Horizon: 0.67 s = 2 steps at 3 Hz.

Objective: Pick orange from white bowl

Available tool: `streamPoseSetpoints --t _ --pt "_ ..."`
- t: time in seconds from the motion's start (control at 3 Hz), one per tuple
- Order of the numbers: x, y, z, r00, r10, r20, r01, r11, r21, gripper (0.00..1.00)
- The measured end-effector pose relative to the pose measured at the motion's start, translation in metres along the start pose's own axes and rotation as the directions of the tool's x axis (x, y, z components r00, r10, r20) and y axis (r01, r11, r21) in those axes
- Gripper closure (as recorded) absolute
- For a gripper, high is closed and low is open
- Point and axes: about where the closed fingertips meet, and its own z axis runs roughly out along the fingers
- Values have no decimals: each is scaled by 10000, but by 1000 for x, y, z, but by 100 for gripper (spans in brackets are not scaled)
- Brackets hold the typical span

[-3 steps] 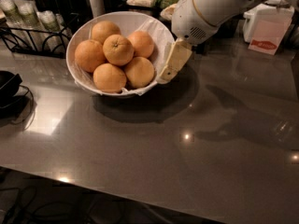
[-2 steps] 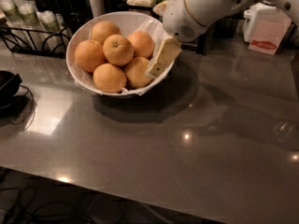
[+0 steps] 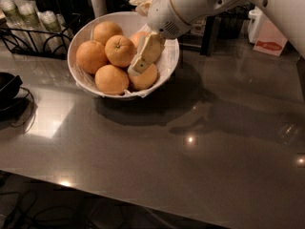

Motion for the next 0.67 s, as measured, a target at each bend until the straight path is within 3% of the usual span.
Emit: streamPoseSetpoints --t 0.33,0.67 --pt "0 0 0 10000 -2 -2 2 10000 0 5" --pt "-2 -6 9 9999 -98 -59 98 9999 46 0"
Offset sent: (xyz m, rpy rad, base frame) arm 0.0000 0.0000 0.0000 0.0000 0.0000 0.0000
